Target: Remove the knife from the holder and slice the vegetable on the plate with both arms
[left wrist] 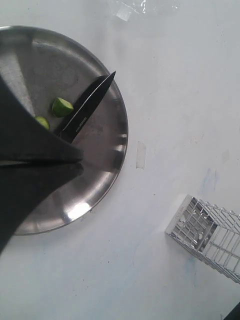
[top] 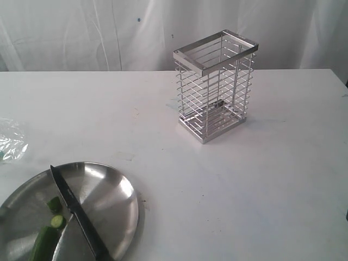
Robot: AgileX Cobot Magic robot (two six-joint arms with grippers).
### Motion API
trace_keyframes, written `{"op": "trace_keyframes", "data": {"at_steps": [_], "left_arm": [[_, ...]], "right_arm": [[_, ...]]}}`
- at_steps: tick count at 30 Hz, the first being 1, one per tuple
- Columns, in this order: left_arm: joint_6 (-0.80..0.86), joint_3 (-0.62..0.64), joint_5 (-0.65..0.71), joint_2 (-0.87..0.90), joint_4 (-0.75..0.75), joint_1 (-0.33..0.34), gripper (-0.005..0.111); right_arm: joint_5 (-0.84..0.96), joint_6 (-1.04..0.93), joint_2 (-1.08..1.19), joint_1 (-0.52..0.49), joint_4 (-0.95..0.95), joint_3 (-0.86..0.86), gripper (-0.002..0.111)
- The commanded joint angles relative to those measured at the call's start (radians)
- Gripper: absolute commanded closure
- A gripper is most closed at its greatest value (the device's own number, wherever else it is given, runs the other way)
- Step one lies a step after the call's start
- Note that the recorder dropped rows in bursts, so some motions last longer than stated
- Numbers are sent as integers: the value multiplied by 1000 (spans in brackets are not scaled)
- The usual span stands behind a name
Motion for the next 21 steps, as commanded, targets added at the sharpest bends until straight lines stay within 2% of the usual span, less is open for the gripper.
{"op": "trace_keyframes", "data": {"at_steps": [1, 3, 8, 11, 15, 21], "left_arm": [[-2, 9, 9, -6, -20, 2, 107], [-2, 31, -23, -6, -18, 2, 107], [-2, 204, -337, -62, 75, 2, 107], [-2, 308, -448, -118, 160, 2, 107], [-7, 397, -459, -199, 228, 2, 107], [-7, 472, -440, -301, 234, 2, 107]], "right_arm": [[-4, -9, -6, -3, 0, 7, 108], [-4, -9, -6, -3, 0, 7, 108], [-4, -9, -6, -3, 0, 7, 108], [-4, -9, -6, -3, 0, 7, 108], [-4, -9, -6, -3, 0, 7, 108], [-4, -9, -6, -3, 2, 7, 108]]}}
